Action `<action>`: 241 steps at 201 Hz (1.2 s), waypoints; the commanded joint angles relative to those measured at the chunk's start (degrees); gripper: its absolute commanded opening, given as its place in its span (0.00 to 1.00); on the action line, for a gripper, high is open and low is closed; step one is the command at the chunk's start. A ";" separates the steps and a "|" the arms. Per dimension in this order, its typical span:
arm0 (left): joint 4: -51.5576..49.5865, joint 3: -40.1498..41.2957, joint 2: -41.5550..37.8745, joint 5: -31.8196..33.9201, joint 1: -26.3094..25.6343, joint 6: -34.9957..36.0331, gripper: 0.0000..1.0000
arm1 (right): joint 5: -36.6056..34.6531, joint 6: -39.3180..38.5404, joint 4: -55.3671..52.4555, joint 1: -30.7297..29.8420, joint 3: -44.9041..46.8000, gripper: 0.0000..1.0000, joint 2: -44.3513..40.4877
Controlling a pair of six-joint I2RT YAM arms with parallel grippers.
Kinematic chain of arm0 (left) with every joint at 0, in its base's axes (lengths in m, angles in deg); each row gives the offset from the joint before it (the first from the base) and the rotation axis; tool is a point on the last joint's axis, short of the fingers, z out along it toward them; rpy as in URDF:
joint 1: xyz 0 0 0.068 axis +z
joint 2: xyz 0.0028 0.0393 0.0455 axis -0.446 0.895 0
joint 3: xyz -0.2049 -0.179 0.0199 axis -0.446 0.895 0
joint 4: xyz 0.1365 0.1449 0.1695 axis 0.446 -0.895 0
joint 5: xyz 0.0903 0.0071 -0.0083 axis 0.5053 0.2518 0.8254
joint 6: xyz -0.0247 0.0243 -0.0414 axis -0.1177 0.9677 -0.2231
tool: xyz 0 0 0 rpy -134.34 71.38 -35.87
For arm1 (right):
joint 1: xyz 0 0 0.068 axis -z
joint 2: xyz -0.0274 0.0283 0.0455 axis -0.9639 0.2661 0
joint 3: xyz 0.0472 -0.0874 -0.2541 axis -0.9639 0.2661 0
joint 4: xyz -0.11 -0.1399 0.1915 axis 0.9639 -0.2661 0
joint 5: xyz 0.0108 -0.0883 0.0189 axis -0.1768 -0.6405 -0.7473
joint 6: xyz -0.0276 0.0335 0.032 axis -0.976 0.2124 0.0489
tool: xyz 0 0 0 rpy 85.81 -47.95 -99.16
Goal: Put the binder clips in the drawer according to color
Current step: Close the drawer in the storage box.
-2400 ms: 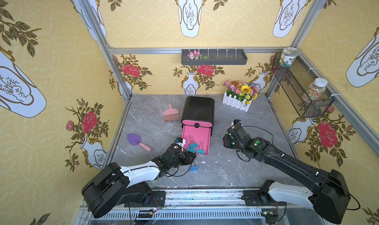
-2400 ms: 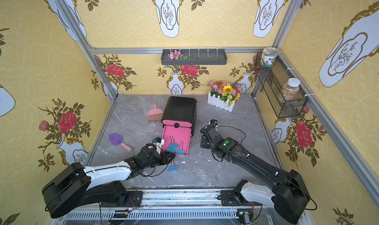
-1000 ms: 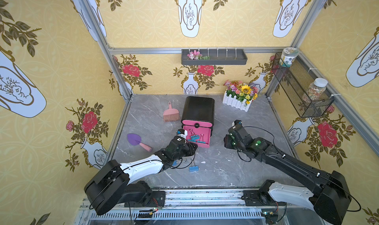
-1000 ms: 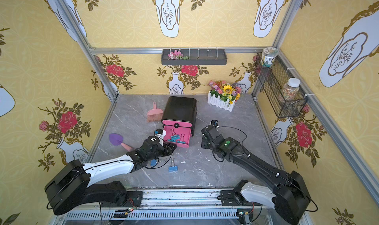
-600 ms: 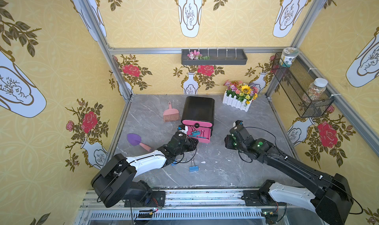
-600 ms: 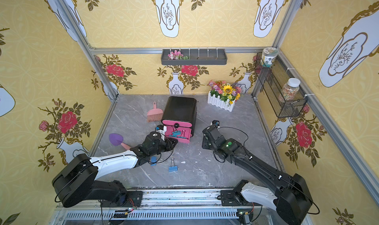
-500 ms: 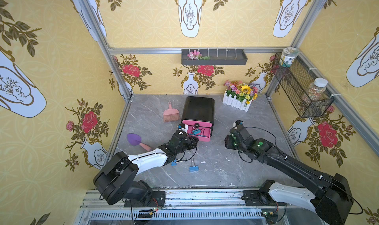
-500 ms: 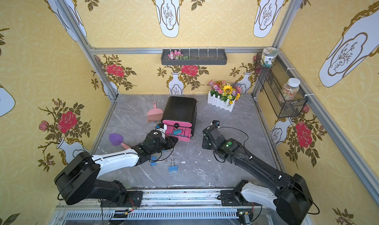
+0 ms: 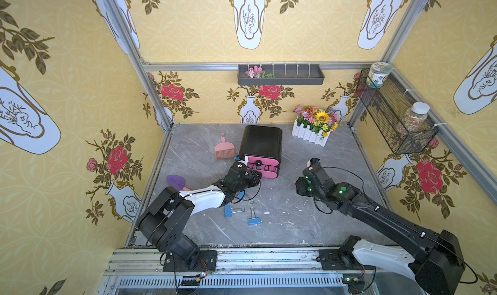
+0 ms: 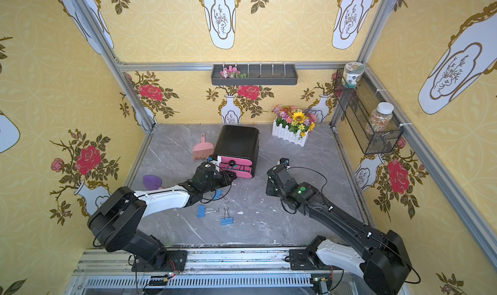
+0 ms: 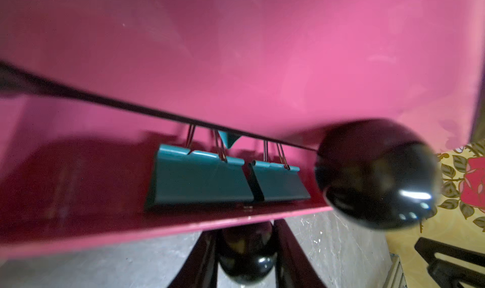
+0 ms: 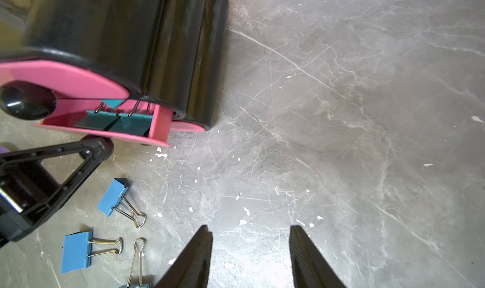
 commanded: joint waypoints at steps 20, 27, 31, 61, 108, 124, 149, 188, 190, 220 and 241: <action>7.44 -1.24 1.96 -0.65 0.07 -0.05 0.42 | -0.32 -0.12 -0.92 0.16 0.57 0.52 -1.02; 7.85 -1.16 2.09 -0.69 0.07 -0.31 0.43 | -0.32 0.04 -0.97 0.14 0.73 0.52 -1.17; 8.18 -0.95 2.14 -0.80 0.07 -0.50 0.44 | -0.32 0.08 -1.04 0.14 0.76 0.52 -1.20; 10.82 1.55 0.78 -1.10 -0.07 -1.09 0.54 | 0.44 0.57 0.43 0.18 1.68 0.53 -0.87; 11.13 8.19 -6.39 -0.15 -0.17 -1.57 0.61 | 7.52 3.08 10.84 0.23 2.97 0.47 4.26; 10.76 11.63 -10.25 0.36 -0.43 -2.08 0.62 | 11.82 4.93 17.71 0.14 3.33 0.39 7.66; 7.60 16.60 -18.06 2.41 -0.63 -3.25 0.63 | 16.68 8.89 27.47 -0.26 3.01 0.18 13.90; -3.21 20.03 -28.26 7.32 -0.06 -4.87 0.66 | 20.44 12.95 37.98 -0.39 1.16 0.03 22.86; -3.69 20.03 -28.59 7.39 0.08 -4.84 0.66 | 20.49 13.07 38.24 -0.39 1.00 0.02 23.14; -6.29 20.56 -30.35 5.95 2.63 -4.91 0.68 | 19.60 15.30 43.81 -0.12 0.60 0.00 26.92; -5.99 20.23 -29.17 4.02 3.92 -5.09 0.68 | 18.94 17.05 48.56 0.13 1.37 0.00 29.21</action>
